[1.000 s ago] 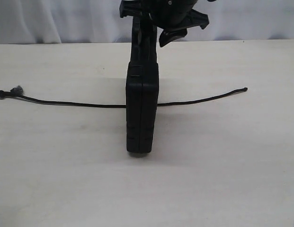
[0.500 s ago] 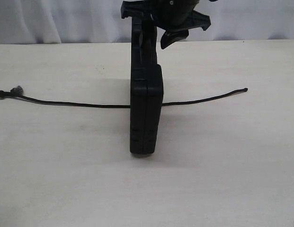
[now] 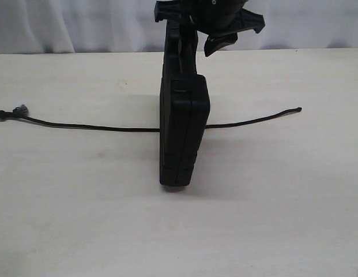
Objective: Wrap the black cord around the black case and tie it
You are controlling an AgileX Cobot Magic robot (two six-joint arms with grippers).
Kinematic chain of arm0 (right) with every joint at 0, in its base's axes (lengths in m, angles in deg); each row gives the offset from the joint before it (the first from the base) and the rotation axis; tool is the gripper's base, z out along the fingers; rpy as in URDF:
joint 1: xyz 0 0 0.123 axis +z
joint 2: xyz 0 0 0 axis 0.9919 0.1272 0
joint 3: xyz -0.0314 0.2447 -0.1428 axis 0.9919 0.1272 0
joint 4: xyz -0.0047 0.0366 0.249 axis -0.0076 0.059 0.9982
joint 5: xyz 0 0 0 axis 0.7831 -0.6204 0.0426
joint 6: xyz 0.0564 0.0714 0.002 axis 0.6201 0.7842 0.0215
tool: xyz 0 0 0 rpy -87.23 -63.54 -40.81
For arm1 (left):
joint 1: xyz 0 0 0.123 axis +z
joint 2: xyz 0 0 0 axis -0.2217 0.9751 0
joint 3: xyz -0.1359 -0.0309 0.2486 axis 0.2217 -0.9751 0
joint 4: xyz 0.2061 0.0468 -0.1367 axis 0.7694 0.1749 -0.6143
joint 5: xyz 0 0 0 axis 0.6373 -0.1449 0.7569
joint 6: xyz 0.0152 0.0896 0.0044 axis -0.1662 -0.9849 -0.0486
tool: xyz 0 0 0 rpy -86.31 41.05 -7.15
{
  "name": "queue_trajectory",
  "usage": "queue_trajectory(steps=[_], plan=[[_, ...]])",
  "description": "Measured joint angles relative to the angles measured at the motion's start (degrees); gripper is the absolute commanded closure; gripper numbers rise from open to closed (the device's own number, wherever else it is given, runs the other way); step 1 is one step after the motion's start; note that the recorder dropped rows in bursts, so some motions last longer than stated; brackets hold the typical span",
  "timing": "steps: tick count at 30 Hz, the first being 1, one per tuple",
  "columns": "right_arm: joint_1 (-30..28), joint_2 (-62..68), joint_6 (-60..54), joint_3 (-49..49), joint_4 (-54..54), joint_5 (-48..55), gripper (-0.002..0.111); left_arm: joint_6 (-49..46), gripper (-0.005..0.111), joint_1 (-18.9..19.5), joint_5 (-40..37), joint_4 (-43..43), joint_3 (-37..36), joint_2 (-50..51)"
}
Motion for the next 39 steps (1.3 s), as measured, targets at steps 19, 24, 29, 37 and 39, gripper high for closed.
queue_trajectory(steps=[19,24,29,37,39], plan=[[0.0,0.0,-1.0,0.0,1.0,-0.1,0.061,0.0,0.107,0.0,0.0,0.0,0.0,0.0],[0.0,0.0,-1.0,0.0,1.0,-0.1,0.061,0.0,0.107,0.0,0.0,0.0,0.0,0.0],[0.0,0.0,-1.0,0.0,1.2,-0.1,0.07,0.0,0.107,0.0,0.0,0.0,0.0,0.0],[0.0,0.0,-1.0,0.0,1.1,-0.3,0.1,0.0,0.107,0.0,0.0,0.0,0.0,0.0],[0.0,0.0,-1.0,0.0,1.1,-0.4,0.104,0.0,0.107,0.0,0.0,0.0,0.0,0.0]])
